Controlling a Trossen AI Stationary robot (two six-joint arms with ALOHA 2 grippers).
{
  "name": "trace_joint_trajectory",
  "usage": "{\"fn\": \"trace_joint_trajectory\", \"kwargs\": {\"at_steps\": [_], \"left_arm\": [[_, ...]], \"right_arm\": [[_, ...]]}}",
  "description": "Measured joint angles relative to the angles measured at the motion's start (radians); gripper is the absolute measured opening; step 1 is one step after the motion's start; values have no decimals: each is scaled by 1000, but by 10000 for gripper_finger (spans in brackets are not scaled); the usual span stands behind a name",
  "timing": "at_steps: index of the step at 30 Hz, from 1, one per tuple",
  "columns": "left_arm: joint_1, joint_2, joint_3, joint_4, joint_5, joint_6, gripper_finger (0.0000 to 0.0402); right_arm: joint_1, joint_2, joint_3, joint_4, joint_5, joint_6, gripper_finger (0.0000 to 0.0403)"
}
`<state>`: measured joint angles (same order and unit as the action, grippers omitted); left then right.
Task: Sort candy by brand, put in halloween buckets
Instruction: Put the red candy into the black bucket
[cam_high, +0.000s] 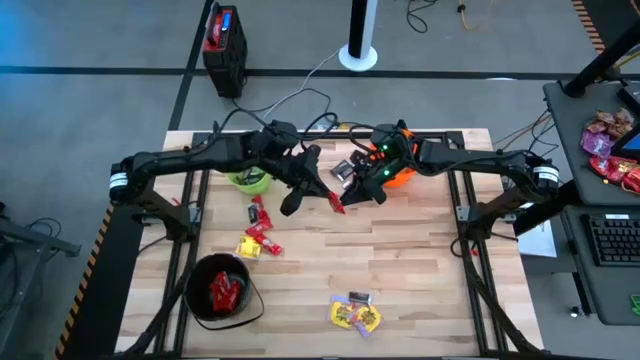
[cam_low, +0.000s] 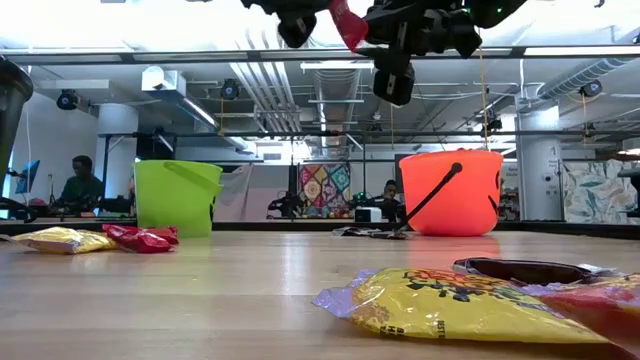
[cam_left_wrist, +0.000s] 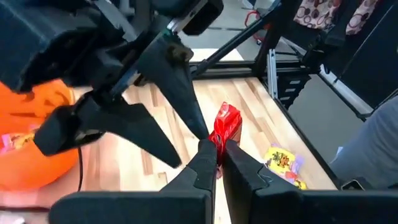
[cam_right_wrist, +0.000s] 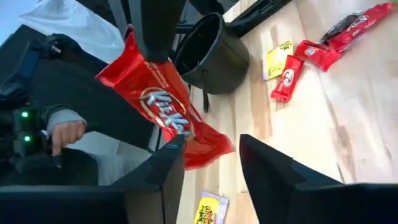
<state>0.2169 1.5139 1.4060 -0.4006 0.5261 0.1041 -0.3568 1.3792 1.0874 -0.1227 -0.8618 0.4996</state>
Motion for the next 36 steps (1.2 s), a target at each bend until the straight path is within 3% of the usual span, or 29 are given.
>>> {"fn": "trace_joint_trajectory", "kwargs": {"at_steps": [3, 7, 10, 14, 18, 22, 30, 36], "left_arm": [[0, -2, 55, -198, -5, -15, 2], [-27, 0, 190, -619, -12, -67, 1], [-98, 0, 283, -889, -11, -127, 1], [-240, -2, 376, -1100, -31, -298, 1], [-371, -6, 403, -1173, -56, -507, 1], [-476, -11, 349, -1169, -102, -661, 0], [-630, -89, 103, -1170, -98, -855, 0], [-653, -169, -71, -1064, -147, -876, 0]], "right_arm": [[-20, 1, 0, -13, 5, 0, 156], [-59, 1, 0, -29, 5, -1, 166], [-81, 2, 0, -28, 5, -8, 169], [-95, 2, 0, -29, 1, -32, 167], [-96, 10, 0, -28, -2, -47, 167], [-96, 29, 1, -22, -2, -43, 168], [-91, 46, 68, -26, -2, -95, 161], [-66, 46, 174, -83, 63, -131, 151]]}}
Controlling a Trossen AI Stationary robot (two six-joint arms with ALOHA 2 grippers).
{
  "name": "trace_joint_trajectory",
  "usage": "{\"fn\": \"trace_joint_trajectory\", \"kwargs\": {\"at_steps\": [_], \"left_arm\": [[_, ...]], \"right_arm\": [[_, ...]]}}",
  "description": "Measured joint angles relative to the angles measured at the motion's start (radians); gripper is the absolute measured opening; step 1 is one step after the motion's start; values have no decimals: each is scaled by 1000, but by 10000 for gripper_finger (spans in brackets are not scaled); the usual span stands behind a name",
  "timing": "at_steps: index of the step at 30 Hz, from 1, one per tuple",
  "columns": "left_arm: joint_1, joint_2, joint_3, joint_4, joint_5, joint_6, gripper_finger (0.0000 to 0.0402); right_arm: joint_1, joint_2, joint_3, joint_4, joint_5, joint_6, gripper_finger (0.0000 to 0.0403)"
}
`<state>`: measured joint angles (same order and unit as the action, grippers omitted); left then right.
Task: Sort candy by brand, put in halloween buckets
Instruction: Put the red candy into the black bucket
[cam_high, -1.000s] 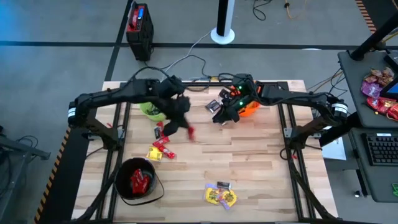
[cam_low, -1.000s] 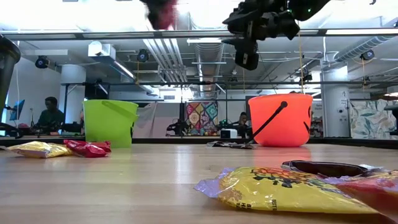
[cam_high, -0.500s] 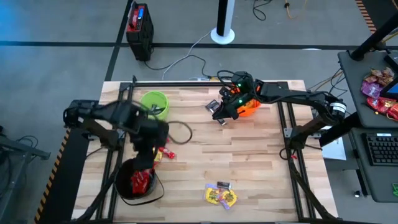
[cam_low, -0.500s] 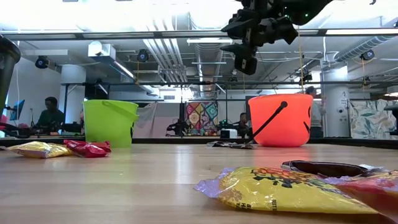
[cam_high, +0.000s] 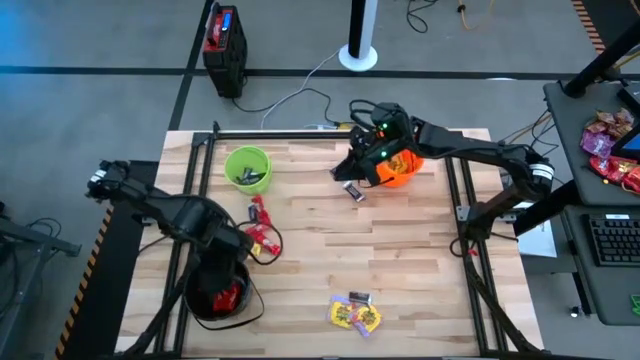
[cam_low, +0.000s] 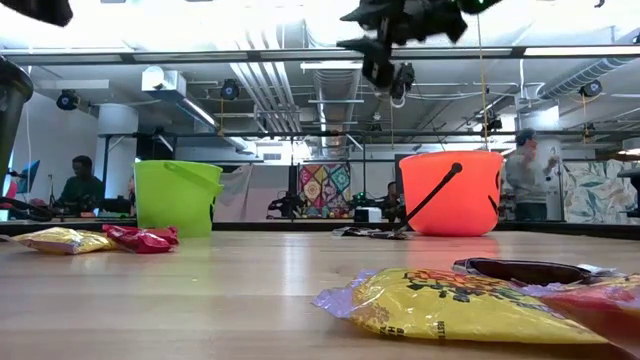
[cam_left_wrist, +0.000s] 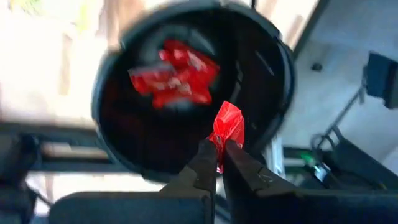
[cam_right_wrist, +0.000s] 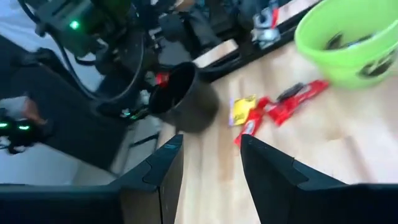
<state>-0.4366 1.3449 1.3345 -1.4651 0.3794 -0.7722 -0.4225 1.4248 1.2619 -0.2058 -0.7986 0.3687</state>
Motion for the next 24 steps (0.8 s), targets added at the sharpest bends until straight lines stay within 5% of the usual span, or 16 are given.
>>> {"fn": "trace_joint_trajectory", "kwargs": {"at_steps": [8, 18, 24], "left_arm": [[-9, -110, -196, 78, -130, -7, 0], [-143, -300, -333, 192, -446, -189, 34], [-194, -339, -349, 200, -566, -214, 79]], "right_arm": [[163, 31, 246, -368, 476, -169, 137], [284, 215, 278, -370, 555, 53, 137], [397, 341, 344, -332, 744, 87, 137]]}}
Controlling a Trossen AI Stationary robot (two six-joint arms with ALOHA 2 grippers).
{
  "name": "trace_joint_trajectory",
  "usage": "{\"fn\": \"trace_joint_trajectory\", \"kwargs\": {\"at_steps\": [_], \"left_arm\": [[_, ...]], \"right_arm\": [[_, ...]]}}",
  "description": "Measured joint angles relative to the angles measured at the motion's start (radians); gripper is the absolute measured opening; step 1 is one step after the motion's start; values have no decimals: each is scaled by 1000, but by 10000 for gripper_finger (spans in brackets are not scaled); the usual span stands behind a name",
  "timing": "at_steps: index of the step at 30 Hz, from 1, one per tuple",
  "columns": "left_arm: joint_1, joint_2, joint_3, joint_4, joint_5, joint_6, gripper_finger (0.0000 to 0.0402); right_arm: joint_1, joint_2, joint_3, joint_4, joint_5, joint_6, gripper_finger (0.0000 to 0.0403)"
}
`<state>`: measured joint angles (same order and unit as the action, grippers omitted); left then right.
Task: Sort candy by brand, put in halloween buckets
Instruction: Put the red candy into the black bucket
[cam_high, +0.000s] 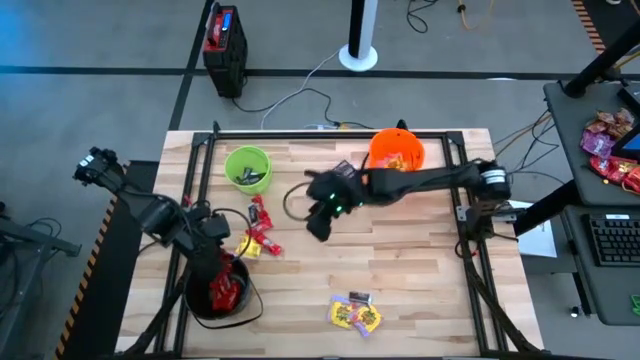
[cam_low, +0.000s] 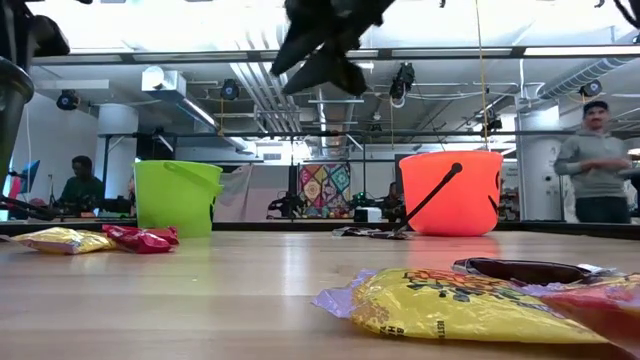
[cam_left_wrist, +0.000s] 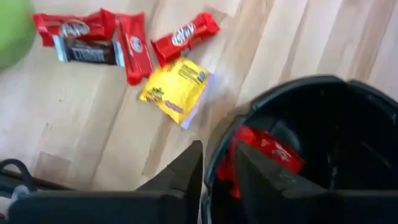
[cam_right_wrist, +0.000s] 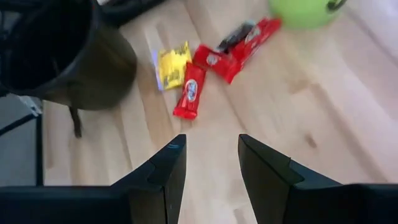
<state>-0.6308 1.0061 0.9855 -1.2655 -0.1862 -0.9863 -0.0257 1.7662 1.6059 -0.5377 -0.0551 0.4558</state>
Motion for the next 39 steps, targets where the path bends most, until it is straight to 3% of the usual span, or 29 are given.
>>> {"fn": "trace_joint_trajectory", "kwargs": {"at_steps": [6, 10, 16, 23, 29, 39], "left_arm": [[-1, -7, 0, 11, 12, -2, 105], [-5, -10, 0, 64, -17, 0, 109], [-71, -23, 34, 130, -193, -3, 109], [-196, -27, 71, 176, -456, -109, 109], [-252, -12, 103, 182, -562, -157, 109], [-252, -9, 114, 179, -579, -148, 109]], "right_arm": [[25, 132, 72, 1, 14, 49, 137], [58, 239, 147, 73, 41, -41, 137], [88, 410, 266, 158, 85, -186, 137], [103, 611, 432, 146, 85, -143, 143], [106, 668, 486, 135, 146, -102, 178], [134, 713, 483, 142, 155, -53, 207]]}}
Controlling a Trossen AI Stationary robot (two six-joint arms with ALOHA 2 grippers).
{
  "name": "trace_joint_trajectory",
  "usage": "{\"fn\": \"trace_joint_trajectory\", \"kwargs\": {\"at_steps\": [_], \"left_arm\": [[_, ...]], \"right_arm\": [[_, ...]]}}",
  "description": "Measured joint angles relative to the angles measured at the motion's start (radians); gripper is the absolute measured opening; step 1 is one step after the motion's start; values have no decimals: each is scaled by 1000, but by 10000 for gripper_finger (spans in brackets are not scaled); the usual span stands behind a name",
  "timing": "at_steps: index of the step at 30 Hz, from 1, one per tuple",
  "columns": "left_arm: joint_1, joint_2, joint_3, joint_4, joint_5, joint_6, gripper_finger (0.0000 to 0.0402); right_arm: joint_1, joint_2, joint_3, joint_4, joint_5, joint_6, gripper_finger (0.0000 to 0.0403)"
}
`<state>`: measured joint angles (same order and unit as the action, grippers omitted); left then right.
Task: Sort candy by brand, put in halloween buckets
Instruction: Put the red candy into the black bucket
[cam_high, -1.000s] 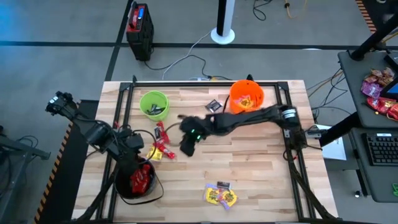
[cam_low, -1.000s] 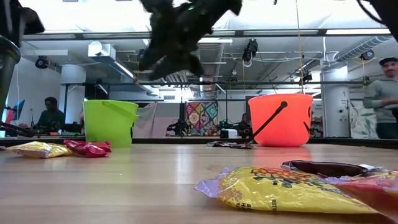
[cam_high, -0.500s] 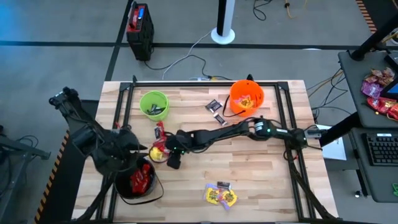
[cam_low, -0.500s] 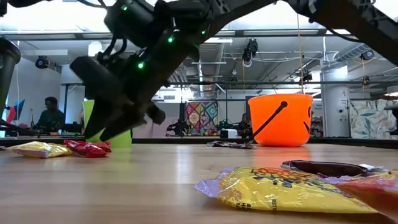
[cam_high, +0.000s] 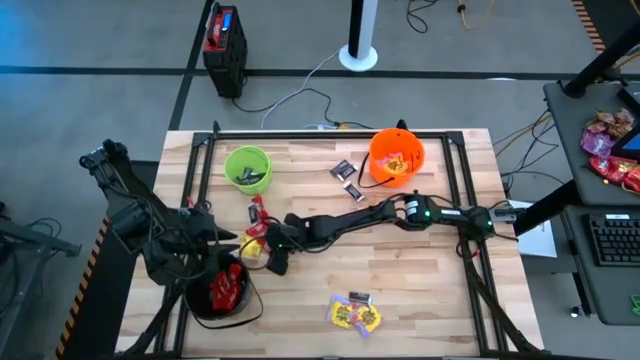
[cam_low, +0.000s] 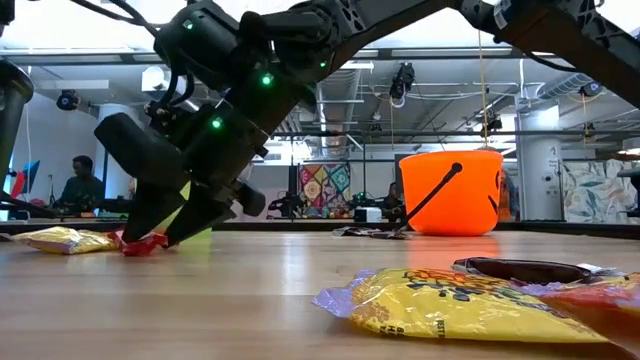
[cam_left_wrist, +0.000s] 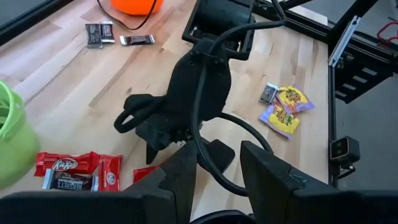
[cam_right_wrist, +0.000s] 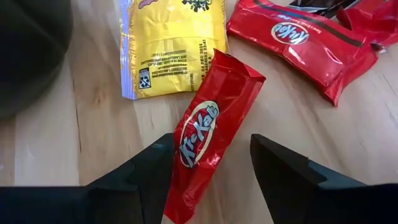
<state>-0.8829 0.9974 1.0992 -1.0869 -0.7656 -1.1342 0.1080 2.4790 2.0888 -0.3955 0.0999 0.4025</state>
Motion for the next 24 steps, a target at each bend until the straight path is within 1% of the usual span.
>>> {"fn": "trace_joint_trajectory", "kwargs": {"at_steps": [3, 5, 13, 15, 17, 20, 24], "left_arm": [[0, 0, 0, -1, -17, 13, 109], [0, 0, 0, -1, -30, 23, 109], [0, 0, -2, -5, -59, 44, 109], [0, 0, -2, -5, -59, 54, 109], [0, 0, -2, -8, -59, 63, 109], [0, 0, -2, -9, -59, 75, 109], [0, 0, -2, -11, -62, 99, 109]], "right_arm": [[4, 3, -5, 1, 7, 12, 194], [4, 3, -11, 4, 5, 28, 173], [2, 4, -7, -2, -59, 46, 51], [2, 5, 1, -9, -77, 45, 28], [2, -2, 4, -16, -86, 44, 20], [3, -26, 1, -53, -92, 43, 21], [4, -89, -3, -163, -50, 25, 21]]}}
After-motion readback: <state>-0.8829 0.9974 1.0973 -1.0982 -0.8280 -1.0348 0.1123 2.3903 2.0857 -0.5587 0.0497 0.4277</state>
